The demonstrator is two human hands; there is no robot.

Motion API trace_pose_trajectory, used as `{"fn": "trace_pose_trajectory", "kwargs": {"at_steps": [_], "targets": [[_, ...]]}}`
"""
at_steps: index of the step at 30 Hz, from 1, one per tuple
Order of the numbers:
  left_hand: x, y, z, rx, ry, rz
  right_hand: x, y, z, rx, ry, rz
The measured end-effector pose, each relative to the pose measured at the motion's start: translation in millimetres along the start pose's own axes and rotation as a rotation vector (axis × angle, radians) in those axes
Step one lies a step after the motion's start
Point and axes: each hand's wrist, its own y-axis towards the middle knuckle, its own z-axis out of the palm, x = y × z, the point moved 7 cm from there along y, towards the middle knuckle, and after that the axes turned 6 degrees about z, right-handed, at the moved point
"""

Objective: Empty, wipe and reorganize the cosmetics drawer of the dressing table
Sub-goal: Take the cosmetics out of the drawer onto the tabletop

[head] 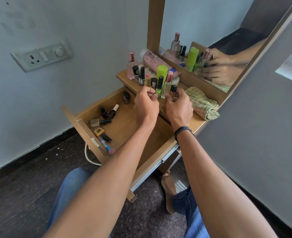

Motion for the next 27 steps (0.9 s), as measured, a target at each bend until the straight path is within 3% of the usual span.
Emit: {"fn": "trace_pose_trajectory", "kwargs": {"at_steps": [7,19,27], "targets": [[2.5,1.2,1.6,-0.002,-0.011,-0.046,-1.1,-1.2,0.3,-0.017,0.019,-0.001],[5.9,-13.4,-3.7,0.096,-0.116,0.087,-1.4,-4.8,-2.8,-0.004,0.152,-0.090],[23.9,-22.6,-61.8,0.084,-0.083,0.021,-1.6,-10.7,-4.0,0.052,0.230,-0.135]]}}
